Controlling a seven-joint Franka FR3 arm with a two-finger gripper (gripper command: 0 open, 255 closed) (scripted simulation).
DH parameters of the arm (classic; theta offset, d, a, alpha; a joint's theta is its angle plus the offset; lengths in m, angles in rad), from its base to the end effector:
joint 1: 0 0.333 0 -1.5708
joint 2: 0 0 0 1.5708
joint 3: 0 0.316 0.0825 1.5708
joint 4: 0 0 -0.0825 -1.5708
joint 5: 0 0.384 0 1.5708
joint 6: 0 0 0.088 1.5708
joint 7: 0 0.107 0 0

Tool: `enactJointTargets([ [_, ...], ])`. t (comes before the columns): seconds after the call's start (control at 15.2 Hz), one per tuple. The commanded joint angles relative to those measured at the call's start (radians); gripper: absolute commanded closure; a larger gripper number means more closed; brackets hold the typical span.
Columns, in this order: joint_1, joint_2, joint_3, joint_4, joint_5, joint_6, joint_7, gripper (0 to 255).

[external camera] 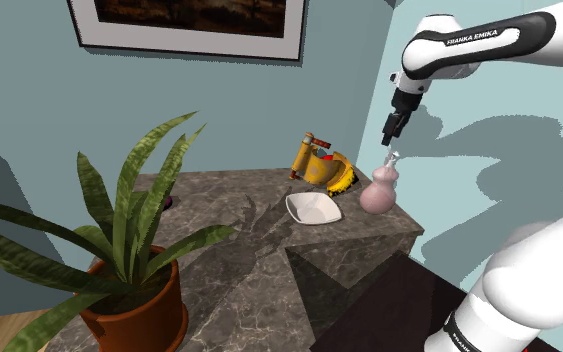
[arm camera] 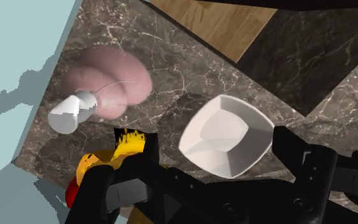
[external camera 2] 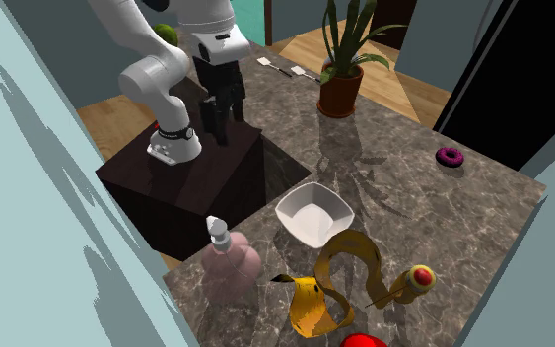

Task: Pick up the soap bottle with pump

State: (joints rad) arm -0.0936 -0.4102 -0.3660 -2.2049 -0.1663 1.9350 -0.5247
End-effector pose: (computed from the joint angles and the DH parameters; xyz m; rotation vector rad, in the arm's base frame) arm 0.3913 -0.2262 0.5434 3.0624 0.2069 0.1509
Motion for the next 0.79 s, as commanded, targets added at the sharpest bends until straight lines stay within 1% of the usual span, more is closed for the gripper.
enactJointTargets([
  [0.0, -0.003, 0.055, -0.042, 0.024, 0.014, 0.03, -0.048, 0],
  [0.33, -0.008, 0.227, -0.143, 0.125, 0.093, 0.083, -0.181, 0],
  [0.53, -0.02, 0.344, -0.194, 0.2, 0.167, 0.102, -0.272, 0],
  [0.73, -0.048, 0.471, -0.23, 0.289, 0.257, 0.107, -0.367, 0],
])
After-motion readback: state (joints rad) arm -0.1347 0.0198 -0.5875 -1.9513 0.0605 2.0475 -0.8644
